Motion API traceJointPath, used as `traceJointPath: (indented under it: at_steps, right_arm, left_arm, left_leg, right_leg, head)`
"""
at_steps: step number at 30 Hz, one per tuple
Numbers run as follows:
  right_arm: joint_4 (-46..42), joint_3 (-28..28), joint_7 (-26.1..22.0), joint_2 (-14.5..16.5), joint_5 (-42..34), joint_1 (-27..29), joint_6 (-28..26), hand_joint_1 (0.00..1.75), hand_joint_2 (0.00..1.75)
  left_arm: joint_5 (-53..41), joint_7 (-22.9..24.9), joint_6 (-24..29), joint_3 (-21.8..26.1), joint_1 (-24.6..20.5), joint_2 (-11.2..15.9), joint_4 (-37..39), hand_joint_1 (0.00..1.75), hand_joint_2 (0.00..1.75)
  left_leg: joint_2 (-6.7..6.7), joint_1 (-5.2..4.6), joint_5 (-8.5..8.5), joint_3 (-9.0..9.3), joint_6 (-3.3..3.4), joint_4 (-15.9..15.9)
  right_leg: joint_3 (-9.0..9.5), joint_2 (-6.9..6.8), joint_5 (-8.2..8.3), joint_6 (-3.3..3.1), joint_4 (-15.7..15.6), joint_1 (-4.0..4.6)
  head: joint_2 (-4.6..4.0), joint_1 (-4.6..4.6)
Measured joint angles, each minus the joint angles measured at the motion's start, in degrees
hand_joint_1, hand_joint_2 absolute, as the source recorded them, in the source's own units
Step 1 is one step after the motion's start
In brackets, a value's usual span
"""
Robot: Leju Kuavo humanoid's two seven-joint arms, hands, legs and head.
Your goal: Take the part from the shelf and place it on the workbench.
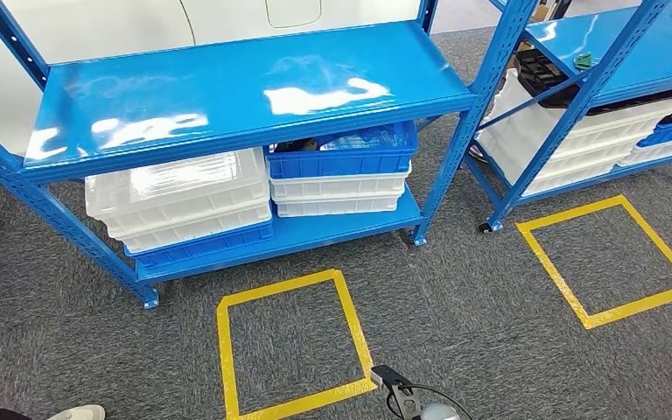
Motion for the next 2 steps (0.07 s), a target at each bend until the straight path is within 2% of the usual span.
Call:
traceJointPath:
  at_steps: [2]
  right_arm:
    - [0.0, 0.1, 0.1, 0.0, 0.4, 0.0, 0.1, 0.0, 1.75]
  left_arm:
    - [0.0, 0.0, 0.0, 0.0, 0.0, 0.0, 0.0, 0.0, 1.75]
  left_leg:
    - [0.0, 0.0, 0.0, 0.0, 0.0, 0.0]
  right_leg:
    - [0.0, 0.0, 0.0, 0.0, 0.0, 0.0]
  head:
    - [0.0, -0.01]
